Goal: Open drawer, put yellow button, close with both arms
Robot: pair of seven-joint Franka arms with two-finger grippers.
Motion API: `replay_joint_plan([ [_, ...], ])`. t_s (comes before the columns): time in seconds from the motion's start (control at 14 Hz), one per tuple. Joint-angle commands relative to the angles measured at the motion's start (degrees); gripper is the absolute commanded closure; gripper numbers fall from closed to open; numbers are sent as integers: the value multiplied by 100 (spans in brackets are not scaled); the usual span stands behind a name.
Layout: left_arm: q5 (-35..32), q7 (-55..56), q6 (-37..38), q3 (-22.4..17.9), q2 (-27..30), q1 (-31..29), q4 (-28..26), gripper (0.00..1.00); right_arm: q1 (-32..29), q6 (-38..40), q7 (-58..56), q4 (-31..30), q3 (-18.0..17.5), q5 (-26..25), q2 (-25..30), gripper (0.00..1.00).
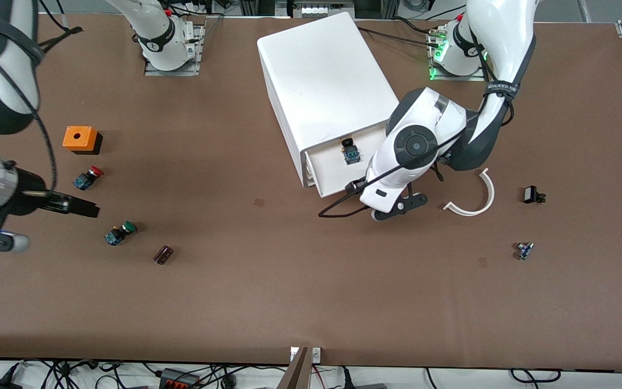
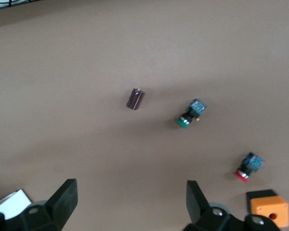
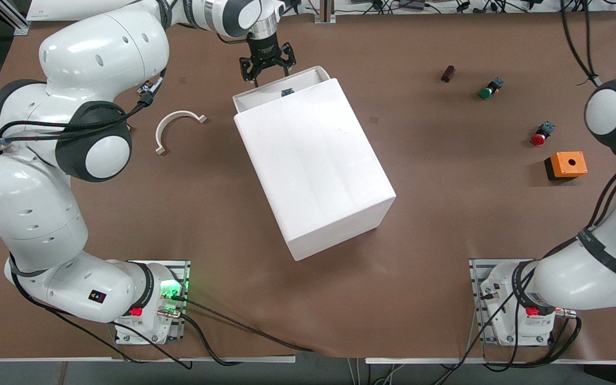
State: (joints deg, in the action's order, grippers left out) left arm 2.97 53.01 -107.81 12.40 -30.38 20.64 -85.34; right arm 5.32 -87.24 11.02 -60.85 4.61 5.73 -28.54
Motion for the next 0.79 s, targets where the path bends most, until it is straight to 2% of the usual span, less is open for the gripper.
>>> replay_joint_plan([
  [0.0, 28, 244, -82, 235, 400, -25, -588, 0, -372, -337, -573, -1085, -136, -151, 927, 0],
  [0.21, 28, 342, -56, 315, 427, -8, -730, 0, -899, -337, -959, -1385, -477, -309, 1367, 0],
  [0.29, 37, 342, -56, 498, 427, -60, -773, 0, -1031, -346, -1109, -1456, -566, -318, 1464, 0],
  [0.71, 45, 359, 5, 790, 436, -69, -897, 0, -945, -346, -1330, -1930, -584, -793, 1922, 0],
])
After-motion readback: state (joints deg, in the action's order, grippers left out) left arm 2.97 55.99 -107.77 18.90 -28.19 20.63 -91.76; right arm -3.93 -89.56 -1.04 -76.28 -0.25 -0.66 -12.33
